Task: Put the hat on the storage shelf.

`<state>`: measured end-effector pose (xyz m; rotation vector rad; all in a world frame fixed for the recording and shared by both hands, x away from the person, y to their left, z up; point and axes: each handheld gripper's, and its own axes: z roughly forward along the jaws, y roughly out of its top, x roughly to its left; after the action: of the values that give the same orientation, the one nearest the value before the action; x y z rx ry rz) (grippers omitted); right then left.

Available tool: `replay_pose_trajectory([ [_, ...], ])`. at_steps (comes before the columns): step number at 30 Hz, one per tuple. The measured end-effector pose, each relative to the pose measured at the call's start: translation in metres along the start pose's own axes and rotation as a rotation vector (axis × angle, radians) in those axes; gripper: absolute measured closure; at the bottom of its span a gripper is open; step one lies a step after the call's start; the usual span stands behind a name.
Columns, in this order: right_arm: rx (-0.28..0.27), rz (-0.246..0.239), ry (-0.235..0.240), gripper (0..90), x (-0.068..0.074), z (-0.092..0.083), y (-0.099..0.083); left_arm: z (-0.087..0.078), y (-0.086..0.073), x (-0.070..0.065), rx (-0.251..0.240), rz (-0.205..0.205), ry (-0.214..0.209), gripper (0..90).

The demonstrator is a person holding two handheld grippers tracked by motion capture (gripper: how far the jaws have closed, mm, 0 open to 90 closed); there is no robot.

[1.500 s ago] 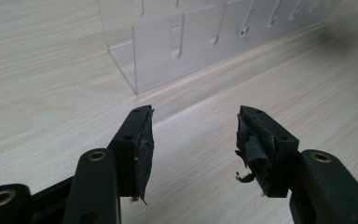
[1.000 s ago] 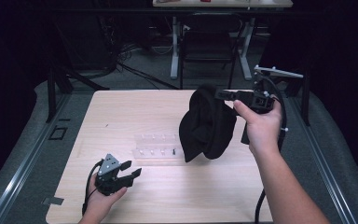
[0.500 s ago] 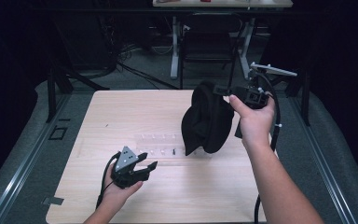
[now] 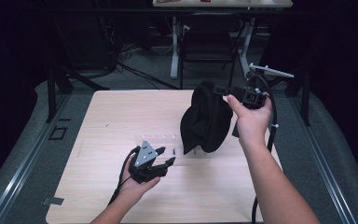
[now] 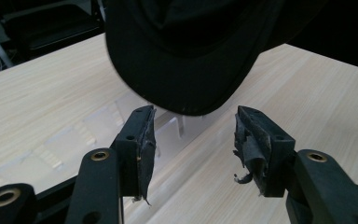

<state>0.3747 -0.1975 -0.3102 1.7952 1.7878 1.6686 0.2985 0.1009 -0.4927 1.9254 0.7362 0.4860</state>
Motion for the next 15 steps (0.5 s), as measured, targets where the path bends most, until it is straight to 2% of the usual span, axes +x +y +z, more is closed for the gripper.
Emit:
replay_pose_trajectory([
  [4,0.004,0.005,0.003,88.2,-0.002,0.000,-0.002,0.007,0.004,-0.005,-0.004,0.006,-0.016,49.0],
  [15,0.012,-0.011,0.013,88.1,0.004,-0.001,-0.005,0.028,0.014,-0.019,0.011,0.032,-0.009,54.3],
])
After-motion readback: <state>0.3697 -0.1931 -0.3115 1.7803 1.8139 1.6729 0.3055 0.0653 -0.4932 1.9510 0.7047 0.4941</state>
